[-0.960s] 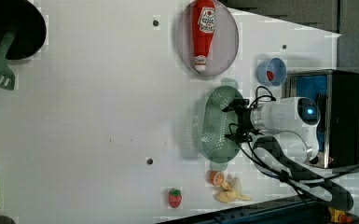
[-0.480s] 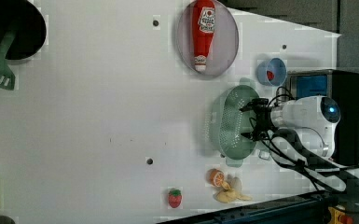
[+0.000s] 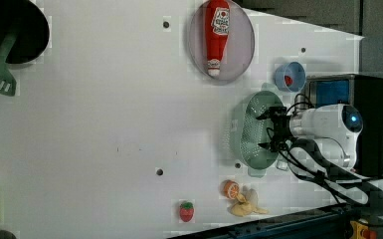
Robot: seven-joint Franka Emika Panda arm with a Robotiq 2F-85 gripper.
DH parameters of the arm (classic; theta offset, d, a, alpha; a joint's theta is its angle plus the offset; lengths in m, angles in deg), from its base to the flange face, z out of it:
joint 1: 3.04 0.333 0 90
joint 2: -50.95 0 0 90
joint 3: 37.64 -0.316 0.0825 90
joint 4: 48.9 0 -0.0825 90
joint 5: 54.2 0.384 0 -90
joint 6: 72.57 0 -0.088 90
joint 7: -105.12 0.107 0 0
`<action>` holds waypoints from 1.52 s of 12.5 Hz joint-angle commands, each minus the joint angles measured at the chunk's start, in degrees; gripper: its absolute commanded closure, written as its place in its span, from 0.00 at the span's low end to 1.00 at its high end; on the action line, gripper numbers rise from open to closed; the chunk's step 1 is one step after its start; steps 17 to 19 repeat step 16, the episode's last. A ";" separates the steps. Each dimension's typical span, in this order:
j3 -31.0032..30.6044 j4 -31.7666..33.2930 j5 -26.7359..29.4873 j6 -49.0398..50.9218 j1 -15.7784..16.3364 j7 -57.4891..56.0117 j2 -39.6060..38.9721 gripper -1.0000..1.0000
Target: Drag strainer left to right.
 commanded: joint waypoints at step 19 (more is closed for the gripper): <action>-1.50 -27.14 6.07 56.12 1.81 -54.23 39.60 0.00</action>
